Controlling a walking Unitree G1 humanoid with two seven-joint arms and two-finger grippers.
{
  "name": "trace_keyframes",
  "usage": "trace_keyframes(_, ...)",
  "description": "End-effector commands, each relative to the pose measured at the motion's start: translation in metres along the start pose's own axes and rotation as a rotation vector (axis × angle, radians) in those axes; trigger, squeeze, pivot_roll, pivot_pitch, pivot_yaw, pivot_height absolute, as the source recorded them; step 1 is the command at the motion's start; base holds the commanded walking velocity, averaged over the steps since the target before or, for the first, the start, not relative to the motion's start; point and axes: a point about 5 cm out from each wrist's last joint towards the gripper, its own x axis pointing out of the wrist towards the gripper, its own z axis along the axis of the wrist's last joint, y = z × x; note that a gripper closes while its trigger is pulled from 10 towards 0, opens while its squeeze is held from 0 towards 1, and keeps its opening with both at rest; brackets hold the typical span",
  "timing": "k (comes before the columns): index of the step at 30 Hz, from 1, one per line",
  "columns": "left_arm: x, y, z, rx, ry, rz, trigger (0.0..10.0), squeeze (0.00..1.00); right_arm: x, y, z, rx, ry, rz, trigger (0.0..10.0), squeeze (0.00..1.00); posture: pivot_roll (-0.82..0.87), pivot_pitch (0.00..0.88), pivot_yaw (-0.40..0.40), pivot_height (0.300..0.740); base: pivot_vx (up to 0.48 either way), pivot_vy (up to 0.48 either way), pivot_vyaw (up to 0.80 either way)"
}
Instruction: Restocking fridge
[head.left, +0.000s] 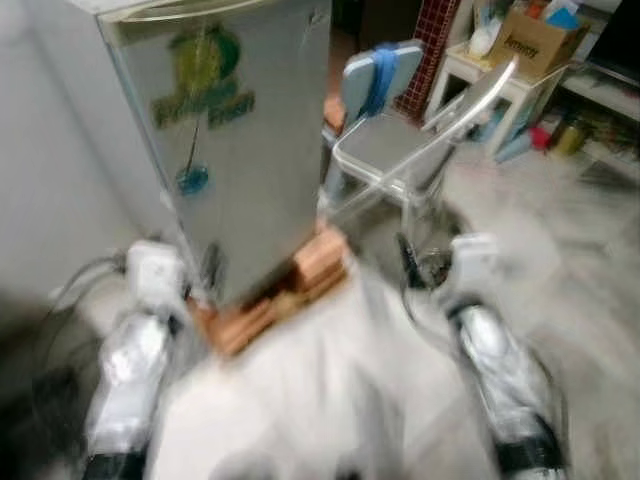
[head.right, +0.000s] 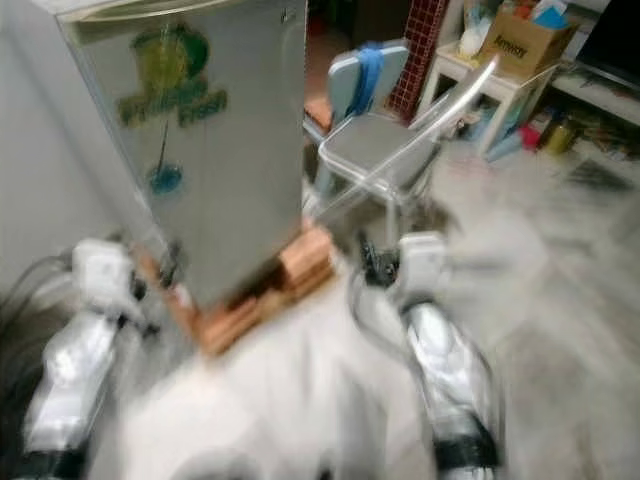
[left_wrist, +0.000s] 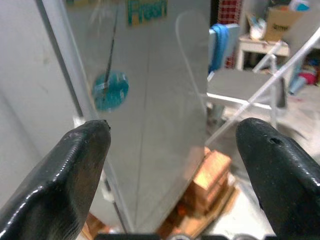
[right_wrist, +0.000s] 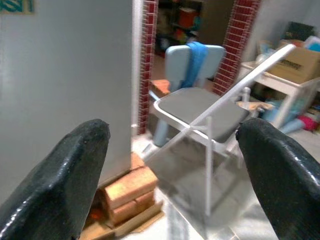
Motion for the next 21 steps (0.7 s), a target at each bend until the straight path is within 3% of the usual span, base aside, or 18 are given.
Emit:
trace_keyframes(1, -0.002, 0.01, 0.0, 0.015, 0.002, 0.028, 10.0, 0.0, 0.005, 0.008, 0.006, 0.007, -0.025, 0.031, 10.0, 0.0, 0.06, 0.011, -0.033, 0.74, 0.0, 0.48, 0.0)
trace_keyframes(7, -0.003, 0.009, -0.001, 0.015, 0.008, 0.027, 10.0, 0.0, 0.008, 0.008, 0.008, 0.001, -0.027, 0.039, 10.0, 0.0, 0.06, 0.011, -0.036, 0.74, 0.0, 0.48, -0.08)
trace_keyframes(15, -0.003, 0.007, -0.001, 0.023, 0.002, 0.009, 10.0, 0.0, 0.008, 0.011, 0.007, -0.006, -0.026, 0.056, 10.0, 0.0, 0.06, 0.014, -0.04, 0.74, 0.0, 0.476, -0.78)
trace_keyframes(21, -0.005, 0.0, -0.001, 0.024, -0.011, -0.029, 10.0, 0.0, 0.008, 0.011, 0.009, -0.012, -0.031, 0.058, 10.0, 0.0, 0.06, 0.018, -0.039, 0.74, 0.404, 0.119, -0.8)
